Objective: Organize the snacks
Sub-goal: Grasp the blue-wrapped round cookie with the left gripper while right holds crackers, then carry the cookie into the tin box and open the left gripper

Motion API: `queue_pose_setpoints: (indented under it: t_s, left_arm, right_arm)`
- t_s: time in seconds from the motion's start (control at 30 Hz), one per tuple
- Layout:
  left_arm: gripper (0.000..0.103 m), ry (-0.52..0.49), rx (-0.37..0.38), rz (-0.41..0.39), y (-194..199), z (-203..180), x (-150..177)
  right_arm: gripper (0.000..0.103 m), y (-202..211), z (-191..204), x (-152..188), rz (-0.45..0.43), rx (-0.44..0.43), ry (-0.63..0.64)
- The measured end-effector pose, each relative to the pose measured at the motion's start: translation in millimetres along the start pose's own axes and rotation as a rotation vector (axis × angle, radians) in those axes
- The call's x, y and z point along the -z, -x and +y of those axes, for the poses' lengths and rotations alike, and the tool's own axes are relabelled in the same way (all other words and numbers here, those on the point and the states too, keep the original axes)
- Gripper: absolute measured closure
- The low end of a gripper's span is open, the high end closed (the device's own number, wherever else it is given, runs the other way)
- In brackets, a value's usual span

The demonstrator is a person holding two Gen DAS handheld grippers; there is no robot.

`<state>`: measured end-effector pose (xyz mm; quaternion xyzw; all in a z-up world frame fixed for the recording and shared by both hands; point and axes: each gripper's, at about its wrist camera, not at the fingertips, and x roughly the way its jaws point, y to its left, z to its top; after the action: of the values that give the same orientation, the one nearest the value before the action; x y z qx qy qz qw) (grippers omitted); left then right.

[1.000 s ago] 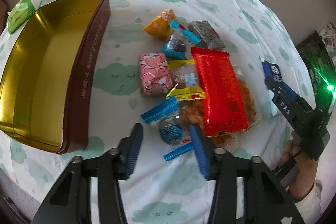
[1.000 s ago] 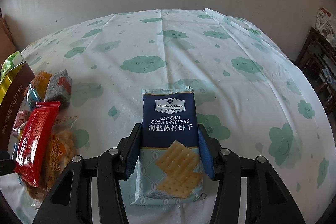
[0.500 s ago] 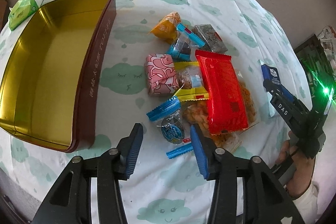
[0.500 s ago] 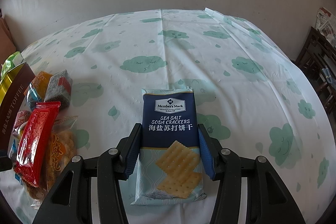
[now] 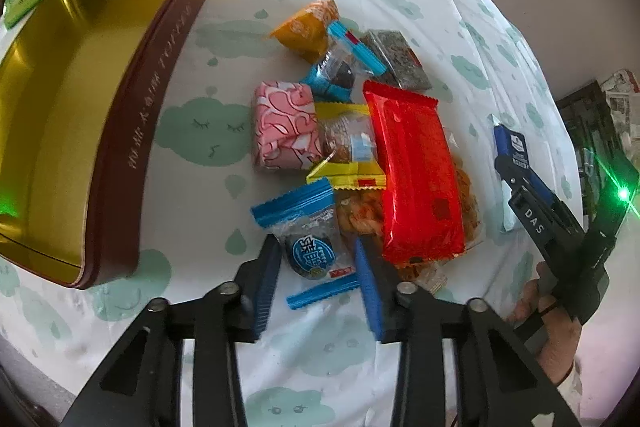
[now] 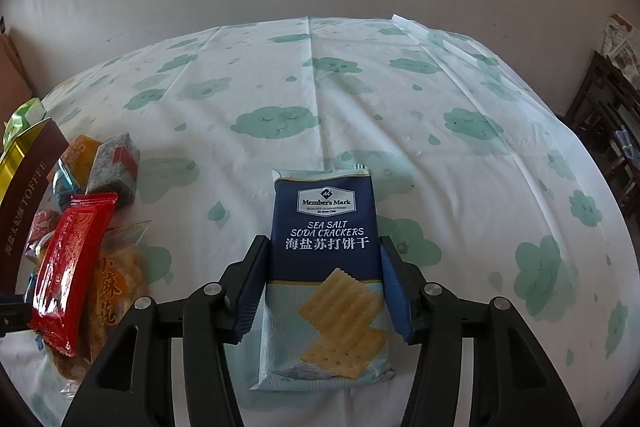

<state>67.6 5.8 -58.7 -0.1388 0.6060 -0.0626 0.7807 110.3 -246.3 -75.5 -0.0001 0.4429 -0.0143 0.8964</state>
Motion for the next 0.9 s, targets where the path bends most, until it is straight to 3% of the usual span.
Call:
queue_pose_setpoints:
  t_s: [0.37, 0.57, 0.77, 0.9]
  left_arm:
    - [0.078, -0.122, -0.047, -0.032, 5, 2, 11]
    - [0.078, -0.162, -0.034, -0.038, 15, 3, 16]
    - [0.078, -0.219, -0.036, -0.096, 36, -1, 13]
    - [0.078, -0.246, -0.086, -0.172, 56, 8, 2]
  right_arm:
    - [0.047, 1, 0, 0, -0.002, 0.0, 0.0]
    - [0.047, 1, 0, -1, -0.002, 0.0, 0.0]
    - [0.047, 1, 0, 0, -0.003, -0.001, -0.001]
    - [0.047, 1, 0, -1, -0.003, -0.001, 0.0]
